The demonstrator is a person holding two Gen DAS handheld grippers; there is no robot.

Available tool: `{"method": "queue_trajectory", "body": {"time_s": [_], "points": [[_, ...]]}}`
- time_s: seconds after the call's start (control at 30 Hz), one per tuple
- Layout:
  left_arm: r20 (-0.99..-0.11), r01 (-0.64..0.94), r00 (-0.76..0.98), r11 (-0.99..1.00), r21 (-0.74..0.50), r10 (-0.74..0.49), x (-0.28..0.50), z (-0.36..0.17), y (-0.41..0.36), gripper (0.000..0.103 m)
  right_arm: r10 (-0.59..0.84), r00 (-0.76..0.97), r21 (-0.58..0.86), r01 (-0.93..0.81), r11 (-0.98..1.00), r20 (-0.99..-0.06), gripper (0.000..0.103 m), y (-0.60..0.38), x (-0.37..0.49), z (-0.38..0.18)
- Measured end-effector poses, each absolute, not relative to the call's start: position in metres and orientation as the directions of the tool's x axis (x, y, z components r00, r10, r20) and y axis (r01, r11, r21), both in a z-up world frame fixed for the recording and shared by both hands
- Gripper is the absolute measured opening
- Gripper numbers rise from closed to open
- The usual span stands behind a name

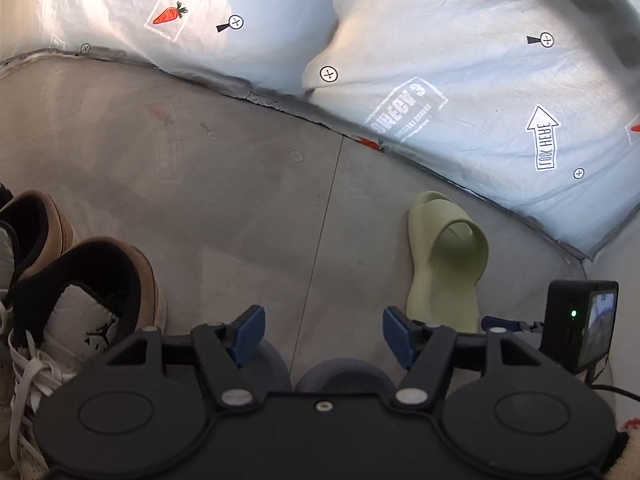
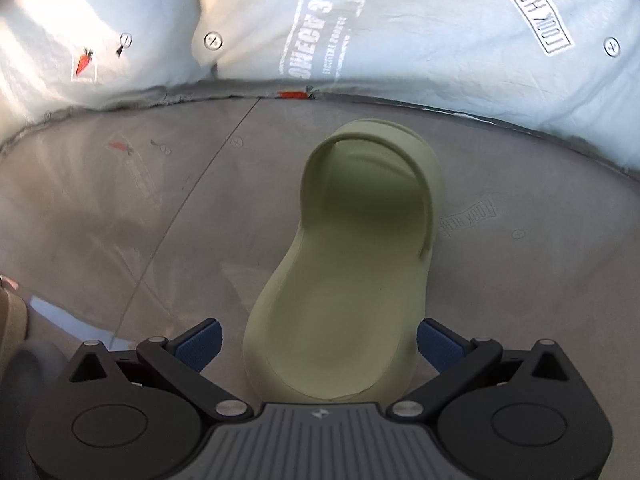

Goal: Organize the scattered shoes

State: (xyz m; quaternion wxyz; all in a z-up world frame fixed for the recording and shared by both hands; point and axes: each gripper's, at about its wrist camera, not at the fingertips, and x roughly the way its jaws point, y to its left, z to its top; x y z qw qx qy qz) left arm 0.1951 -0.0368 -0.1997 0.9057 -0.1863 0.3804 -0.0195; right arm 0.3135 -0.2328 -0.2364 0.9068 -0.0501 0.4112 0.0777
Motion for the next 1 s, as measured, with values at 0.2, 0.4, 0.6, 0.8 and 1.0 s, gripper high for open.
{"method": "queue_trajectory", "body": {"time_s": [0.2, 0.4, 0.6, 0.8, 1.0], "points": [[-0.657, -0.041, 0.714, 0.923, -0.382, -0.240, 0.221, -0.201, -0.056, 0.066, -0.124, 0.639, -0.207, -0.056, 0.977, -0.759, 0.102, -0.280, 0.300, -0.240], [-0.634, 0.069, 0.711, 0.926, -0.370, -0.306, 0.232, -0.192, -0.089, 0.066, -0.308, 0.597, -0.193, 0.250, 0.949, -0.741, 0.099, -0.356, 0.320, -0.229], [-0.640, 0.070, 0.709, 0.934, -0.351, -0.294, 0.231, -0.189, -0.090, 0.066, -0.111, 0.767, 0.129, 0.245, 0.961, -0.633, 0.100, -0.324, 0.331, -0.179], [-0.642, -0.003, 0.730, 0.939, -0.345, -0.234, 0.227, -0.186, -0.067, 0.066, -0.135, 0.764, 0.135, 0.280, 0.951, -0.630, 0.100, -0.228, 0.406, -0.167], [-0.653, -0.070, 0.735, 0.937, -0.343, -0.184, 0.223, -0.189, -0.045, 0.066, -0.214, 0.684, -0.102, 0.200, 0.974, -0.698, 0.099, -0.200, 0.431, -0.201]]}}
